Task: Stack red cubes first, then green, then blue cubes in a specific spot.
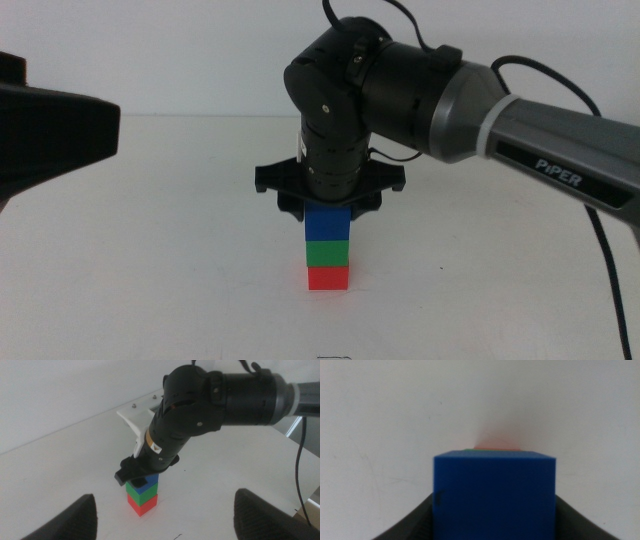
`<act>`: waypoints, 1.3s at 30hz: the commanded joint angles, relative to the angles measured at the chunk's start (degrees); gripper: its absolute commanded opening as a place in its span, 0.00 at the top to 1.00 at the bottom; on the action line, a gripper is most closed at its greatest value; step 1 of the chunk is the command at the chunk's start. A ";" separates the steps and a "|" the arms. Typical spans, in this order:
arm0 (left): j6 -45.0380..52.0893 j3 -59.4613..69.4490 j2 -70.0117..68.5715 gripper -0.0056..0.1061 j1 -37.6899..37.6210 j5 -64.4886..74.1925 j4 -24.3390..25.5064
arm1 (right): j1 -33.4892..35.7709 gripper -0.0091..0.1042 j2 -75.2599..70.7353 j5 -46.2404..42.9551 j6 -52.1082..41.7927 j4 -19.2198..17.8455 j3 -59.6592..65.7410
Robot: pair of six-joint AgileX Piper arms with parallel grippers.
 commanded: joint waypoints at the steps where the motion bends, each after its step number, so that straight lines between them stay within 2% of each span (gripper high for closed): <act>1: -0.21 -1.17 0.17 0.11 0.00 -4.23 -0.27 | -0.28 0.39 -2.49 -0.71 -0.12 -0.86 -1.24; 6: -0.21 -1.17 0.17 0.11 0.00 -4.23 -0.27 | -0.16 0.19 -2.93 -0.42 -0.31 -1.21 -1.31; 9: -0.21 -1.17 0.17 0.11 0.00 -4.23 -0.27 | 0.54 0.13 -5.26 1.08 -1.93 -1.60 -1.31; 15: -0.21 -1.17 0.17 0.11 0.00 -4.23 -0.27 | 1.45 0.12 -16.61 5.51 -5.56 -3.74 -1.31; 20: -0.21 -1.17 0.17 0.11 0.00 -4.17 -0.27 | -1.76 0.13 -28.08 5.09 -10.67 -6.61 4.54; 23: -0.21 -1.17 0.17 0.11 0.00 -4.17 -0.27 | -4.80 0.13 -37.92 2.02 -15.31 -6.62 12.58; 26: -0.21 -1.17 0.17 0.11 0.00 -4.17 -0.27 | -9.32 0.13 -48.23 -4.85 -19.25 -6.49 21.93; 29: -0.21 -1.17 0.17 0.11 0.00 -4.17 -0.27 | -15.08 0.13 -58.09 -10.52 -25.66 -4.88 29.96; 33: -0.21 -1.17 0.17 0.11 0.00 -4.17 -0.27 | -23.44 0.13 -68.39 -15.07 -37.20 2.10 38.32; 35: -0.21 -1.17 0.17 0.11 0.00 -4.17 -0.27 | -26.84 0.13 -71.06 -16.86 -39.39 4.63 41.16; 39: -0.21 -1.17 0.17 0.11 0.00 -4.17 -0.27 | -30.91 0.13 -72.45 -17.53 -41.14 5.88 43.15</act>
